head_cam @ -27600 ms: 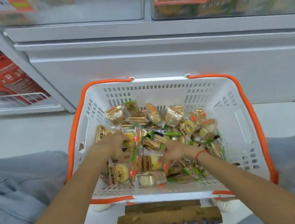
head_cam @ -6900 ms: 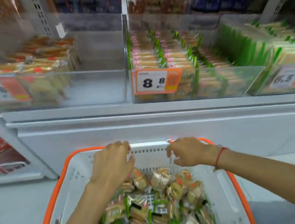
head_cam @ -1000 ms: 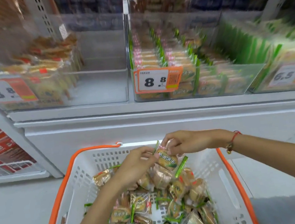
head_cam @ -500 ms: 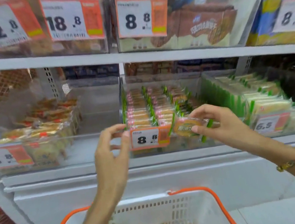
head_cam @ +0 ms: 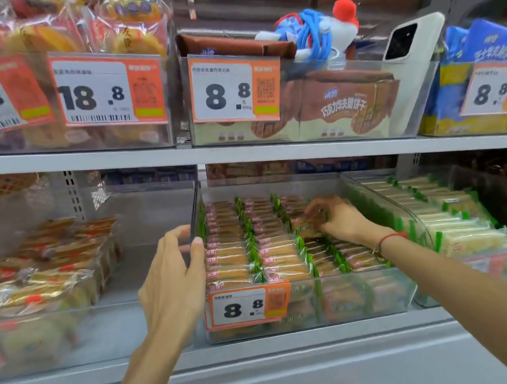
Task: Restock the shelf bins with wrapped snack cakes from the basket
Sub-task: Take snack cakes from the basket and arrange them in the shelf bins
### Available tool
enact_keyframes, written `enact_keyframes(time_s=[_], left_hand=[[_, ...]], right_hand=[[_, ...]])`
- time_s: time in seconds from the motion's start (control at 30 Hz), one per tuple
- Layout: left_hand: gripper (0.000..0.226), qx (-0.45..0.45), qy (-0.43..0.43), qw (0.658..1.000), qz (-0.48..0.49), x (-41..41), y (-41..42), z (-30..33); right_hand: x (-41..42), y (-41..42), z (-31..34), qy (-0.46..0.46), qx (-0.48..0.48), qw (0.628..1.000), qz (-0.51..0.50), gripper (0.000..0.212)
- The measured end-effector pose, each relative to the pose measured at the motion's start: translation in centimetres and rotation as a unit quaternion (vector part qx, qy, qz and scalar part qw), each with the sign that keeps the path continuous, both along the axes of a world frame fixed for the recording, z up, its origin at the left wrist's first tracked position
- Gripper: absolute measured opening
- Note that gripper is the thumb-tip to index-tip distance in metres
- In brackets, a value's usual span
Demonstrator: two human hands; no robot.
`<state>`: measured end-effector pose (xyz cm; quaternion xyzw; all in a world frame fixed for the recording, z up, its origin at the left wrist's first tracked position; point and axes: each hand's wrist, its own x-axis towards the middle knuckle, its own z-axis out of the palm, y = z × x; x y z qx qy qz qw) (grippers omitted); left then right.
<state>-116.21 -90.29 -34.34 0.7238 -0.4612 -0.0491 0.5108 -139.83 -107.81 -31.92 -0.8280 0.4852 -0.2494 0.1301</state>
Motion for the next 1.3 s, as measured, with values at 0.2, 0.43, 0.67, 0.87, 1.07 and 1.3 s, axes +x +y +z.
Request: enact_keyframes(time_s=[0.2,0.43,0.67,0.87,1.07,1.3], left_hand=[[0.029,0.003,-0.006,1.000,-0.001,0.4,-0.1,0.0],[0.029,0.001,-0.009,1.000,0.002,0.4,-0.4,-0.2],[0.030,0.011,-0.003,1.000,-0.010,0.4,0.0,-0.1],[0.029,0.010,-0.006,1.000,-0.005,0.3,-0.1,-0.1],[0.031,0.021,0.005,1.000,-0.015,0.3,0.1,0.3],[0.032,-0.015,0.005,0.998,-0.057,0.3,1.0,0.4]], right_hand=[[0.1,-0.9,-0.5,0.078,-0.132,0.988,-0.019,0.017],[0.6,-1.1,-0.8,0.107,-0.121,0.987,-0.009,0.019],[1.5,-0.9,-1.2,0.092,-0.110,0.988,-0.059,0.012],[2.2,-0.7,-1.4,0.100,-0.112,0.986,-0.067,0.015],[0.5,0.8,0.8,0.123,-0.043,0.991,-0.032,0.036],[-0.7,8.3,1.7,0.036,-0.106,0.994,0.005,0.026]])
